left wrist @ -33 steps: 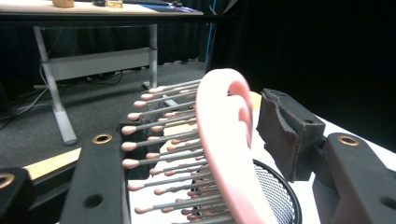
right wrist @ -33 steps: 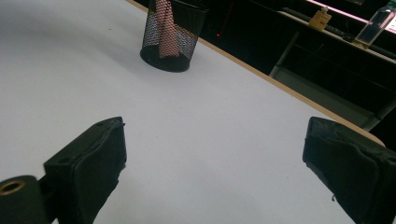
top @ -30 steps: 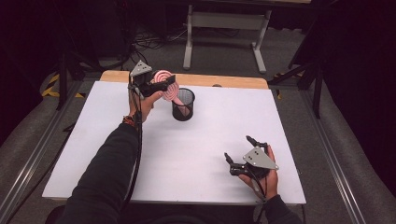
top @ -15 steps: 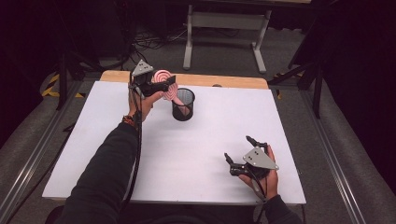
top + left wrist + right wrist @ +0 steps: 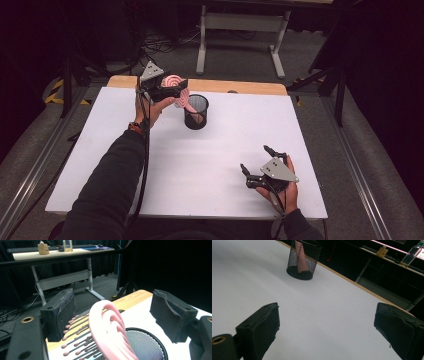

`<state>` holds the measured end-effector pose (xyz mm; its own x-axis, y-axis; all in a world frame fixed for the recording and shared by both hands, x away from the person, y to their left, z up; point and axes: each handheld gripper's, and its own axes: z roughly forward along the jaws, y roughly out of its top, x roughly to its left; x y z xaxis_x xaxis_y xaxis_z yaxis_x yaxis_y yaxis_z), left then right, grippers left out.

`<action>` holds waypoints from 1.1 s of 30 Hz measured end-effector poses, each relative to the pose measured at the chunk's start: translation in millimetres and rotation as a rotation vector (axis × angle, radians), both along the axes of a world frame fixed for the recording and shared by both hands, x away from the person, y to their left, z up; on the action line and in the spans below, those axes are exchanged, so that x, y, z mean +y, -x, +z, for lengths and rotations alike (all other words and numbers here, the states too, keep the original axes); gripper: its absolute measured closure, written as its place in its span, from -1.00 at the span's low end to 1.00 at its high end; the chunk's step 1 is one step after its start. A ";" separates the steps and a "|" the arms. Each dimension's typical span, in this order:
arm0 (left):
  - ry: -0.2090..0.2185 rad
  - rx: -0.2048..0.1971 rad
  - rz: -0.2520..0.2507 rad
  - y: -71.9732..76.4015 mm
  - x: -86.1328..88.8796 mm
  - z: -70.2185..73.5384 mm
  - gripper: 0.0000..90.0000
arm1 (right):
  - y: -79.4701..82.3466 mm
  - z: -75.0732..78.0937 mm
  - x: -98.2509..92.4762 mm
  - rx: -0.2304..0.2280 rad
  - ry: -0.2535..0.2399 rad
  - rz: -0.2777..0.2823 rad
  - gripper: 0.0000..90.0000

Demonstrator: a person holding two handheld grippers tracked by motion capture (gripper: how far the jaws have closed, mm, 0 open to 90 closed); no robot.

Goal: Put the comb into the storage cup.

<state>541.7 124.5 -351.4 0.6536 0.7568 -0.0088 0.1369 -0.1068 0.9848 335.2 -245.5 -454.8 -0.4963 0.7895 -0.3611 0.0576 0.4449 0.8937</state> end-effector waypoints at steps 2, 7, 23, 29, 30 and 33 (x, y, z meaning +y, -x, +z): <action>0.004 -0.004 -0.001 1.2 0.1 0.7 -0.57 | 0.0 -0.2 0.2 0.002 0.003 0.001 -0.84; 0.006 -0.027 -0.024 4.2 -0.8 4.2 -0.66 | -0.5 -0.5 0.2 0.003 0.004 0.002 -0.84; -0.063 -0.093 -0.045 19.7 -1.0 22.5 -0.78 | 0.0 -0.4 0.9 0.002 0.003 0.002 -0.84; -0.080 -0.109 -0.053 24.9 2.1 27.7 -0.80 | -0.2 -0.5 1.1 0.002 0.004 0.001 -0.84; -0.077 -0.111 -0.054 25.8 2.4 28.4 -0.80 | -0.2 -0.5 1.0 0.002 0.003 0.001 -0.84; -0.087 -0.117 -0.057 28.4 3.5 30.6 -0.80 | 0.0 -0.4 1.2 0.000 0.005 0.000 -0.84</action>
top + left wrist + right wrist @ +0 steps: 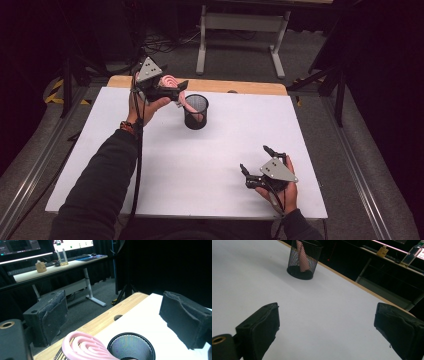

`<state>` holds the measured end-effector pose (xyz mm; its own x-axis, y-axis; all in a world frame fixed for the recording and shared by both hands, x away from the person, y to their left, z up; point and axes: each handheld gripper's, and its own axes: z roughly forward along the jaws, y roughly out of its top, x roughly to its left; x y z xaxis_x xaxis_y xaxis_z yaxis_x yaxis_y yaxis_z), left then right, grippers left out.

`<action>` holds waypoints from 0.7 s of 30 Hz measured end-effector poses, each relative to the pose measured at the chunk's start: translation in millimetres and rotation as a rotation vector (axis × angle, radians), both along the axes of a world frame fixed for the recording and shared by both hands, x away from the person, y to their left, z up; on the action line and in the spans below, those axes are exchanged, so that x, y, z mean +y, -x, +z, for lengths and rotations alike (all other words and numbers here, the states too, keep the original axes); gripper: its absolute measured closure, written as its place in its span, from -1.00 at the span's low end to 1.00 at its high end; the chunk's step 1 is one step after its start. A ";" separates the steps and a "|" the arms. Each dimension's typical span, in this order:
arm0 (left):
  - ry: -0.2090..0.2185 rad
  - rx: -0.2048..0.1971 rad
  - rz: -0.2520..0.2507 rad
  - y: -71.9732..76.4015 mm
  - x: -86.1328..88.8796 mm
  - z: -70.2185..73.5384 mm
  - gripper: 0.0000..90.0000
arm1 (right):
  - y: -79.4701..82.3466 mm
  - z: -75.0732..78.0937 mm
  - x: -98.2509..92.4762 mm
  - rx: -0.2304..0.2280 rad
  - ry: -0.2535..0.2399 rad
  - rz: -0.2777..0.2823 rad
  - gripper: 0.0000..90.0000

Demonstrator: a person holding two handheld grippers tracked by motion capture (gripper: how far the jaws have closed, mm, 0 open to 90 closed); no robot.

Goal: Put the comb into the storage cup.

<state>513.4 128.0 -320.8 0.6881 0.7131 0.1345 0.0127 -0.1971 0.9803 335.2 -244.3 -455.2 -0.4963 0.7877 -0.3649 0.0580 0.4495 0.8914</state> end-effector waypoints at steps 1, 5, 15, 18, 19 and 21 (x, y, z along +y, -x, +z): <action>-0.005 -0.006 0.002 0.8 0.4 0.8 -0.81 | 0.0 0.0 0.0 0.000 -0.001 0.000 -0.84; -0.007 -0.007 -0.005 3.8 1.8 2.5 -0.82 | 0.2 0.1 0.1 -0.001 -0.001 0.000 -0.84; -0.028 -0.022 -0.013 10.1 3.2 2.5 -0.84 | 0.8 0.8 -0.1 -0.006 -0.009 -0.001 -0.84; -0.035 -0.024 -0.019 13.0 3.4 2.7 -0.85 | 1.1 1.1 0.0 -0.008 -0.011 0.000 -0.84; -0.036 -0.030 -0.023 13.7 3.1 2.5 -0.85 | 1.2 1.2 0.2 -0.009 -0.010 0.000 -0.84; -0.048 -0.036 -0.028 16.1 2.6 2.5 -0.85 | 1.3 1.2 0.5 -0.008 -0.008 0.001 -0.85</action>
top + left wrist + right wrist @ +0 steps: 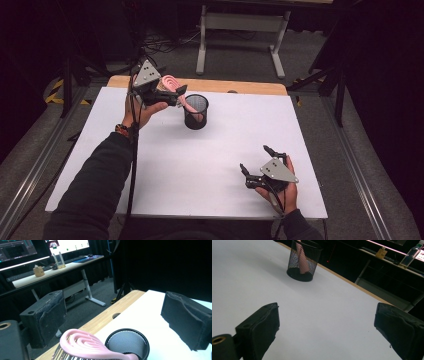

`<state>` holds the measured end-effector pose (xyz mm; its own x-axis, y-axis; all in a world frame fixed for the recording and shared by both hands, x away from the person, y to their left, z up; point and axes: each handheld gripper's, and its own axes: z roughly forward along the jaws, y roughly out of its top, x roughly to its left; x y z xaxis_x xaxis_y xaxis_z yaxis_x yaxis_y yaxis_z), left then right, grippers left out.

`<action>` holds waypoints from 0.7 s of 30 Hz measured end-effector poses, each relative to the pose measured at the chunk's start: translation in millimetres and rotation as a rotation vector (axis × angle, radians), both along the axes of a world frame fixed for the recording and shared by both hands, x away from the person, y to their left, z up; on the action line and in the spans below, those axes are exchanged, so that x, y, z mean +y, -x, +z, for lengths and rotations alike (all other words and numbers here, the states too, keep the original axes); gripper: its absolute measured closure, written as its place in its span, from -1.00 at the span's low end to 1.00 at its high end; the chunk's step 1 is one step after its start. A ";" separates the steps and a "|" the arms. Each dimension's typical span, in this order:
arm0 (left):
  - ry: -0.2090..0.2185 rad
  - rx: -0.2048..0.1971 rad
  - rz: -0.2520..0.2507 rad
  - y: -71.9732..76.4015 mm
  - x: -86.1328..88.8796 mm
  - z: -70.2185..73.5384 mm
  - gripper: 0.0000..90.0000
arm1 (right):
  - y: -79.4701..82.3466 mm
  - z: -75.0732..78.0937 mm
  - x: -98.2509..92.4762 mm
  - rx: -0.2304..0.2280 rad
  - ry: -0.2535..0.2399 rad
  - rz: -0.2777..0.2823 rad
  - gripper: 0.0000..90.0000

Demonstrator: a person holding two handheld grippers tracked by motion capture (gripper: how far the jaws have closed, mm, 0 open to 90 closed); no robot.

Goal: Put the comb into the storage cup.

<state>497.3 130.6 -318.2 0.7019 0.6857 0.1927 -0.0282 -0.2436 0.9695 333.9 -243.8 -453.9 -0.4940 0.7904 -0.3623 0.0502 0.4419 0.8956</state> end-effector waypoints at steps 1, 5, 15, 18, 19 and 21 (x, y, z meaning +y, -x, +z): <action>-0.004 0.003 -0.005 1.0 0.0 0.2 -0.85 | 0.0 0.0 0.1 0.000 0.000 0.001 -0.85; -0.015 -0.007 -0.013 6.3 0.1 1.2 -0.85 | 0.3 0.3 0.3 -0.002 0.001 0.002 -0.85; -0.043 -0.023 -0.028 17.9 3.2 -1.2 -0.85 | 0.7 0.7 0.9 -0.004 0.004 0.001 -0.85; -0.044 -0.031 -0.029 21.8 4.6 -2.8 -0.85 | 0.6 0.7 0.7 -0.005 0.003 -0.002 -0.85; -0.045 -0.033 -0.032 23.2 5.4 -3.0 -0.85 | 0.5 0.7 0.6 -0.006 0.002 -0.003 -0.85; -0.043 -0.035 -0.035 25.0 5.9 -4.0 -0.84 | 0.3 0.7 0.2 -0.007 0.000 -0.005 -0.85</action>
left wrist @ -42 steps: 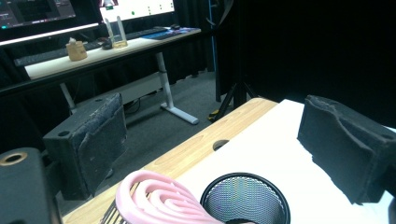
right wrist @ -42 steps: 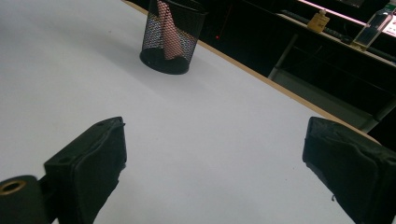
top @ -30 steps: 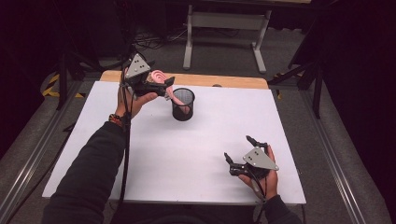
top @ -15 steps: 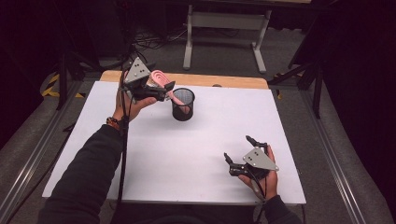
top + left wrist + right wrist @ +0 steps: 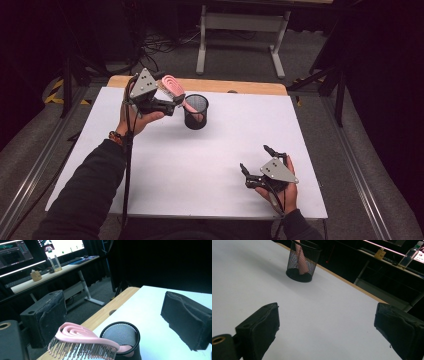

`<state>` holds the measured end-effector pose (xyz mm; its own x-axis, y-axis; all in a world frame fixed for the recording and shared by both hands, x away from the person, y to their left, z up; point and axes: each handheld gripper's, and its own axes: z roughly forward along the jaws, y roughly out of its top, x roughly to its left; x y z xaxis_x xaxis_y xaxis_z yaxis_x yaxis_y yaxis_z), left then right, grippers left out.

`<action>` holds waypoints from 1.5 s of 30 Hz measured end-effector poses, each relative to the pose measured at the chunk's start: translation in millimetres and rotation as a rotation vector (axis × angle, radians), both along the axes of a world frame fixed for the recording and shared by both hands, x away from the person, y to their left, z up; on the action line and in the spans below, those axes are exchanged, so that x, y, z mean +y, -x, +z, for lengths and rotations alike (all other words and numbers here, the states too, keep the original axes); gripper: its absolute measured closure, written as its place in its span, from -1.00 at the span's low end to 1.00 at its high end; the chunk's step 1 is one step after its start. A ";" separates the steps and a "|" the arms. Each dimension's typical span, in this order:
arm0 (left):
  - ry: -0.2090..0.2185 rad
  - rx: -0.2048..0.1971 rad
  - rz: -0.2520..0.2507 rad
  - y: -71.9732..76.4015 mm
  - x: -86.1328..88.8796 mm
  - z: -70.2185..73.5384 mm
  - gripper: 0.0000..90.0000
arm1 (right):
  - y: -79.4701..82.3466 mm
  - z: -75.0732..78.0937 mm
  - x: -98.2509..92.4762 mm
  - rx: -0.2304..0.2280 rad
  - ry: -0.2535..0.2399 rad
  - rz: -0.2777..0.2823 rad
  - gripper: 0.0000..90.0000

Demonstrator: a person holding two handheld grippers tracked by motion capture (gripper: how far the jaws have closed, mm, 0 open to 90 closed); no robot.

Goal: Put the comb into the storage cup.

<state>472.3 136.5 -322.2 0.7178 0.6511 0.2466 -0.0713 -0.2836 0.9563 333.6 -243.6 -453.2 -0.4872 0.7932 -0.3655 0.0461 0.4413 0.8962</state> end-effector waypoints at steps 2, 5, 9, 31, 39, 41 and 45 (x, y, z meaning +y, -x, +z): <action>-0.001 0.000 -0.004 2.0 1.0 -1.0 -0.84 | 0.2 0.1 -0.1 0.000 0.002 0.000 -0.85; -0.001 -0.007 -0.007 4.1 1.7 -3.2 -0.84 | 0.4 0.2 0.0 -0.005 -0.002 -0.002 -0.85; -0.008 -0.007 -0.010 7.0 2.9 -6.3 -0.84 | 0.5 0.3 -0.3 -0.007 -0.003 -0.008 -0.84; 0.003 -0.027 -0.030 23.4 13.5 -25.3 -0.83 | 0.0 0.3 -0.2 -0.011 -0.003 -0.016 -0.84; -0.008 -0.029 -0.041 28.3 10.9 -35.6 -0.83 | 0.1 0.3 0.0 -0.012 0.000 -0.018 -0.84; -0.010 -0.035 -0.041 29.9 11.2 -37.3 -0.83 | 0.2 0.3 0.0 -0.013 0.000 -0.018 -0.84; -0.014 -0.039 -0.044 34.2 11.7 -40.5 -0.83 | 0.1 0.2 0.3 -0.012 0.000 -0.018 -0.84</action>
